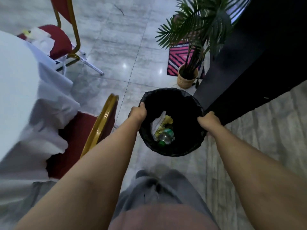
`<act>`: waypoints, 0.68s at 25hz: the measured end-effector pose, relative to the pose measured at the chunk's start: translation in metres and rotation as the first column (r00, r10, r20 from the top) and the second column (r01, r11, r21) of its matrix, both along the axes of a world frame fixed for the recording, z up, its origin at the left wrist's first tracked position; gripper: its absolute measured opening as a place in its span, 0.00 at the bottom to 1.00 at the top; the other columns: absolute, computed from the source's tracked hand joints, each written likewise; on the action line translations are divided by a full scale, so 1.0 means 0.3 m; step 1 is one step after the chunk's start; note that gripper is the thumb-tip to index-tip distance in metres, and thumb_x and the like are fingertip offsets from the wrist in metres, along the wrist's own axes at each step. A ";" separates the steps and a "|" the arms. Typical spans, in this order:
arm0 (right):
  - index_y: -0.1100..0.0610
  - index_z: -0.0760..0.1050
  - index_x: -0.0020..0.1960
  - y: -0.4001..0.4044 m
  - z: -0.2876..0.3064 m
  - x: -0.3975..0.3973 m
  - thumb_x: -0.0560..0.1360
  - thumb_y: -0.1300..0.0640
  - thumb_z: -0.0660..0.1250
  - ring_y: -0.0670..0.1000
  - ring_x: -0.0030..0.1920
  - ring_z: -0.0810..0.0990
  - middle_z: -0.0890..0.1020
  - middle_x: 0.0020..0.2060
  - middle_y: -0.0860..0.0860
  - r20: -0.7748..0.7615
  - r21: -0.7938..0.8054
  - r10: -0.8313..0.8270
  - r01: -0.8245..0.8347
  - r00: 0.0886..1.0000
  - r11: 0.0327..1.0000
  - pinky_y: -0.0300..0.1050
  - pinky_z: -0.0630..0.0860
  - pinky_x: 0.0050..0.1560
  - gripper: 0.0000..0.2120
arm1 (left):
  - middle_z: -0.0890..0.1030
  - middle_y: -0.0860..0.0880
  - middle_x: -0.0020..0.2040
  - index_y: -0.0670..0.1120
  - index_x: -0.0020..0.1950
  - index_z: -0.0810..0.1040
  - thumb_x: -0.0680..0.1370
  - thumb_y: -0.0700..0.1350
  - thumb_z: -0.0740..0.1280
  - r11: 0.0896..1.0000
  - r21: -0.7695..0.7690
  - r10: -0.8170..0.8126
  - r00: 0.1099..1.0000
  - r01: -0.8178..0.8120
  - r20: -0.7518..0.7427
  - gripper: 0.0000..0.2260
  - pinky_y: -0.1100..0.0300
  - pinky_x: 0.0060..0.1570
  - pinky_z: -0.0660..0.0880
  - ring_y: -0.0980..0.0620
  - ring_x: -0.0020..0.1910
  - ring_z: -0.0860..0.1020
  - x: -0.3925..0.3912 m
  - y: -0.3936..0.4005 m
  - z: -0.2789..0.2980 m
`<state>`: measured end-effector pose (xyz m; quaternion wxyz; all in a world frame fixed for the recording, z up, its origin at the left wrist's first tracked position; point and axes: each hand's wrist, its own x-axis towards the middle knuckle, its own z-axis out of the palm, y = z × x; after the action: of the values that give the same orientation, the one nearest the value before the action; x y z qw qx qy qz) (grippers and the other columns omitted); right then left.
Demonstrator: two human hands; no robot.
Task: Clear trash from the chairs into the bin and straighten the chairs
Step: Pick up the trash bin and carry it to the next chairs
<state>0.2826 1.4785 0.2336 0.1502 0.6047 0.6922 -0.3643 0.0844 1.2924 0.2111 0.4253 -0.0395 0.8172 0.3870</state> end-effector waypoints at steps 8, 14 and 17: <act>0.61 0.47 0.79 0.367 0.016 -0.476 0.79 0.56 0.60 0.60 0.51 0.75 0.71 0.65 0.62 -0.008 -0.047 0.221 -0.221 0.975 0.974 0.51 0.75 0.46 0.34 | 0.73 0.37 0.69 0.38 0.73 0.67 0.76 0.66 0.50 0.990 -0.032 0.140 0.990 -0.140 -0.011 0.38 0.41 0.65 0.71 0.36 0.66 0.73 -0.354 0.277 -0.007; 0.57 0.55 0.74 0.496 0.003 -0.860 0.77 0.54 0.61 0.58 0.43 0.77 0.75 0.55 0.62 -0.046 -0.047 0.441 -0.443 0.896 0.895 0.49 0.73 0.41 0.29 | 0.73 0.37 0.69 0.39 0.73 0.66 0.79 0.65 0.50 0.931 -0.038 0.363 0.932 -0.363 -0.018 0.35 0.42 0.64 0.72 0.36 0.65 0.73 -0.581 0.303 0.026; 0.60 0.46 0.78 0.520 -0.016 -1.068 0.79 0.54 0.60 0.62 0.52 0.78 0.74 0.61 0.63 -0.018 -0.068 0.516 -0.515 0.857 0.854 0.50 0.73 0.43 0.35 | 0.73 0.38 0.69 0.39 0.73 0.67 0.76 0.67 0.50 0.879 -0.020 0.476 0.879 -0.477 -0.027 0.39 0.42 0.65 0.72 0.36 0.65 0.74 -0.734 0.298 -0.018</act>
<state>-0.0379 1.6344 0.2288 0.2639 0.3918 0.8153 -0.3348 -0.1359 1.3818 0.2057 0.3080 -0.2407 0.7918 0.4694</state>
